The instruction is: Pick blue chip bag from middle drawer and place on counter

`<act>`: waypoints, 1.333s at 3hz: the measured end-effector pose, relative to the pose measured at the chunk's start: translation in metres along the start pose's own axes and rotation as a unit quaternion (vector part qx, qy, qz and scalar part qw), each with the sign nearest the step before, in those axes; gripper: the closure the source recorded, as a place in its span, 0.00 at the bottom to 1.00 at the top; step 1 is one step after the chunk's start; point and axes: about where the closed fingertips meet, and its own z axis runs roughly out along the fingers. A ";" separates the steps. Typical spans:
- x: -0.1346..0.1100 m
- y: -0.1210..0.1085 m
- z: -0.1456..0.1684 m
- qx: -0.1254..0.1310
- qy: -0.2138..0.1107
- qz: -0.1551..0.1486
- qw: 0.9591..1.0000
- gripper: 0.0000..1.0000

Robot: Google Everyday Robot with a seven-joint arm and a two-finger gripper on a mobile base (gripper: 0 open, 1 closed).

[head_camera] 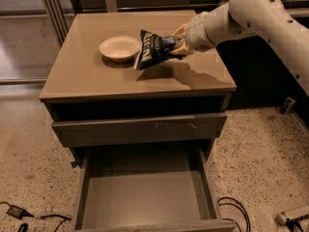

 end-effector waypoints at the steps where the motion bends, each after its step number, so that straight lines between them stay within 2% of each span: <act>1: 0.012 0.010 0.016 -0.012 -0.003 0.012 1.000 1.00; 3: 0.035 0.037 0.040 -0.042 0.003 0.036 0.998 1.00; 4: 0.035 0.037 0.040 -0.042 0.003 0.036 0.998 0.84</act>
Offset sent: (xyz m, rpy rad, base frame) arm 0.0036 -0.0017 -0.0732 0.0085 0.1184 -0.0060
